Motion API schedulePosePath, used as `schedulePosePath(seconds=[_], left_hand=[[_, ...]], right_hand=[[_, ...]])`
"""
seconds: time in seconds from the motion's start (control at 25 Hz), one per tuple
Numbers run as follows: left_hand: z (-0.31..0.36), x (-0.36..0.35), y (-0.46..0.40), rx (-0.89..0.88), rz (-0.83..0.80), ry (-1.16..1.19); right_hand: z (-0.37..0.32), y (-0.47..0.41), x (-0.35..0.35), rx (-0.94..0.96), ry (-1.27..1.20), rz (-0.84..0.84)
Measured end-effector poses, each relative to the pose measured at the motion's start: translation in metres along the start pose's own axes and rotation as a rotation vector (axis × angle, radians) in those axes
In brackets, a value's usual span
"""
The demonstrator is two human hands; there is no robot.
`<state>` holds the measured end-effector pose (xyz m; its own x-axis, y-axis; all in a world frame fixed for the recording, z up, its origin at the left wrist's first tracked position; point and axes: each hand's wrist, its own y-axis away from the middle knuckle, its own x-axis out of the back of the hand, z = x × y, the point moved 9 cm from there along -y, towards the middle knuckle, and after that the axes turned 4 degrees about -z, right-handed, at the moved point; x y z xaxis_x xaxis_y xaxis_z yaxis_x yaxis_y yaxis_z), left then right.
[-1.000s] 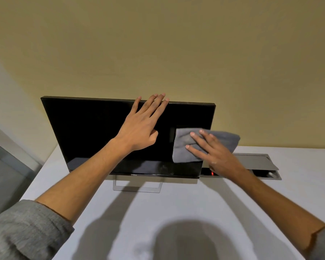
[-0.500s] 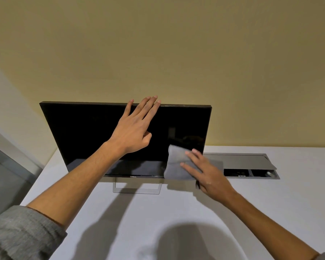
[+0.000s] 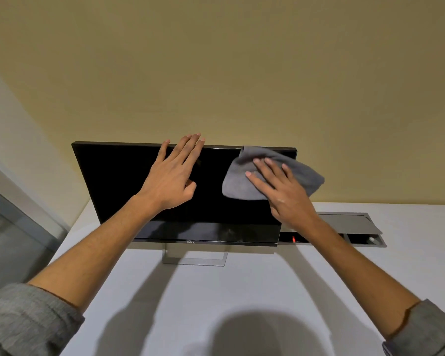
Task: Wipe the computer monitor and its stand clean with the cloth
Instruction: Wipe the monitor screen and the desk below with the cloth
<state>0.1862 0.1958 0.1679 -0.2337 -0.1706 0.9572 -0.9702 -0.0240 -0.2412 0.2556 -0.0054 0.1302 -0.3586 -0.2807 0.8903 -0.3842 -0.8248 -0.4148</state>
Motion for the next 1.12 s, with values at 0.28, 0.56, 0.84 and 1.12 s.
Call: schedulePosePath(seconds=[0.28, 0.56, 0.84, 1.12], left_hand=[[-0.018, -0.008, 0.012, 0.022, 0.001, -0.012], [-0.047, -0.004, 0.023, 0.058, 0.008, -0.035], [-0.076, -0.004, 0.035, 0.094, -0.008, -0.034], [-0.1, -0.012, 0.051, 0.124, -0.023, -0.045]], right_hand=[[-0.061, 0.078, -0.109, 0.161, 0.048, -0.261], [-0.104, 0.038, -0.061, 0.356, -0.146, -0.133], [-0.076, -0.071, 0.009, 0.222, 0.116, 0.041], [-0.106, 0.005, -0.095, 0.311, 0.122, -0.22]])
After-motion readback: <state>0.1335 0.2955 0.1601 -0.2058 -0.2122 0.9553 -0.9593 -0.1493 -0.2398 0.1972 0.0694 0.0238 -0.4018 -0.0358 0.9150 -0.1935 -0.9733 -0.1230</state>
